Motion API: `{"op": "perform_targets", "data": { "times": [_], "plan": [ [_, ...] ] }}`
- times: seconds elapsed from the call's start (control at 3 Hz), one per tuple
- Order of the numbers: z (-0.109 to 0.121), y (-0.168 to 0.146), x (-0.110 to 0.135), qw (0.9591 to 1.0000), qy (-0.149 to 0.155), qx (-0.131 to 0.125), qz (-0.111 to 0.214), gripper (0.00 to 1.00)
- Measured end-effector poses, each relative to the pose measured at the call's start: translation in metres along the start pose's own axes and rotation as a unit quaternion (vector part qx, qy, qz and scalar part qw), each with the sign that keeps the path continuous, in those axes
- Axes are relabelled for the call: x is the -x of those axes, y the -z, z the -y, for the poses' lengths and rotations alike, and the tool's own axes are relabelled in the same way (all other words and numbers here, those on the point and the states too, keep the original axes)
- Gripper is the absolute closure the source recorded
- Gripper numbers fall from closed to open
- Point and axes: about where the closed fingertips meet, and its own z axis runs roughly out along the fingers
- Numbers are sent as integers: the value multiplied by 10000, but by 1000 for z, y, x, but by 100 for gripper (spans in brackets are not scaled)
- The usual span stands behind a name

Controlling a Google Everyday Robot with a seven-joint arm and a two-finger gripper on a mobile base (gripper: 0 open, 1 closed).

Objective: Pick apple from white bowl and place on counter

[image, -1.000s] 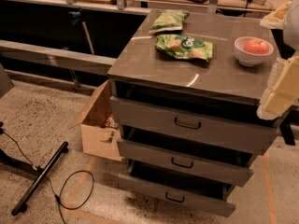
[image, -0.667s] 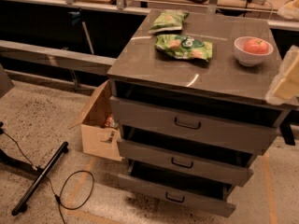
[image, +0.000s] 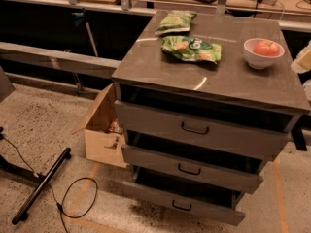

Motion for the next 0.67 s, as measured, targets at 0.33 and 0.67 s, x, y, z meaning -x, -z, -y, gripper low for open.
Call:
{"op": "perform_targets", "data": {
  "times": [0.33, 0.67],
  "plan": [
    [0, 0, 0, 10000, 0, 0, 0, 0],
    [10, -23, -1, 9998, -181, -51, 67, 0]
  ]
}}
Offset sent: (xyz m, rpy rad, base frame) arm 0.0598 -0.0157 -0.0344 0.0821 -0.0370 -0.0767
